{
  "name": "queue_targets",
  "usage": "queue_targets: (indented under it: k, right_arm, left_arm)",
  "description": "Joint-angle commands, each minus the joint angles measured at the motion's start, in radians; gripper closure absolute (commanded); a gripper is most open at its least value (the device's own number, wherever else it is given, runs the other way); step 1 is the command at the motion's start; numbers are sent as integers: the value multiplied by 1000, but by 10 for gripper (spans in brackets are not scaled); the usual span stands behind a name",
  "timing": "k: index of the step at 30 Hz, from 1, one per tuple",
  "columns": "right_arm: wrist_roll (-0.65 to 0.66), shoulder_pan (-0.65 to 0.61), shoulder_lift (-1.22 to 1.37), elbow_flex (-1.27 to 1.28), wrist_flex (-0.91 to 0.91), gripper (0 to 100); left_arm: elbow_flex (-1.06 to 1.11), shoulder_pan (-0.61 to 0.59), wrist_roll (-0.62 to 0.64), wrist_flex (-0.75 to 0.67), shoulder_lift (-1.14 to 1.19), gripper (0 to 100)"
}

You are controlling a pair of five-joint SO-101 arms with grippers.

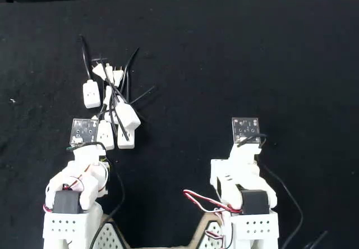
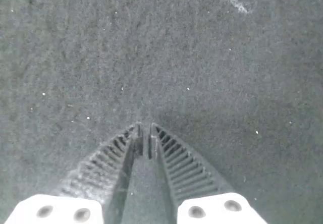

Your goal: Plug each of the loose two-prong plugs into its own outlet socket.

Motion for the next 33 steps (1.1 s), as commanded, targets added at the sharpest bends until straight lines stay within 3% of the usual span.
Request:
queue_targets:
  k: [1,33]
  right_arm:
    - [-2,15,-94,4,-8,980]
    - [-8,14,-94,4,-9,977]
  left_arm:
    - [22,-5,6,6,-3,970]
    - [22,-10,-2,5,-3,970]
